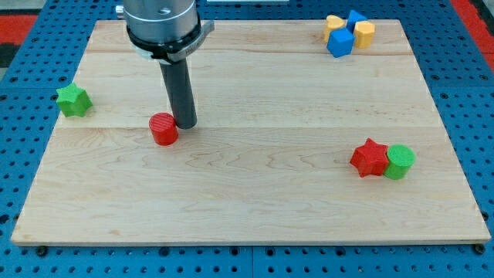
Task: Push the red circle closer to green star
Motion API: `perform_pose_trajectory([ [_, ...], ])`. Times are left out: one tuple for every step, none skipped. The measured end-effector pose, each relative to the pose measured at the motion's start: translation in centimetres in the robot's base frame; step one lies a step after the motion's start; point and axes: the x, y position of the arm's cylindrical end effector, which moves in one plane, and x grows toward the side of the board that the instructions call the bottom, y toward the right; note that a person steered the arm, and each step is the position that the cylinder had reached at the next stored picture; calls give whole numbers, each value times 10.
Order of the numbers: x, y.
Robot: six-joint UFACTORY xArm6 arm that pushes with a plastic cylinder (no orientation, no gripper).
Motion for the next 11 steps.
perform_pose_trajectory([
  [21,12],
  [52,16],
  [48,-18],
  [13,-37],
  [-21,-39],
  [-20,-38],
  [-20,-31],
  [-43,-44],
  [-59,-76],
  [-59,-80],
  [-67,-76],
])
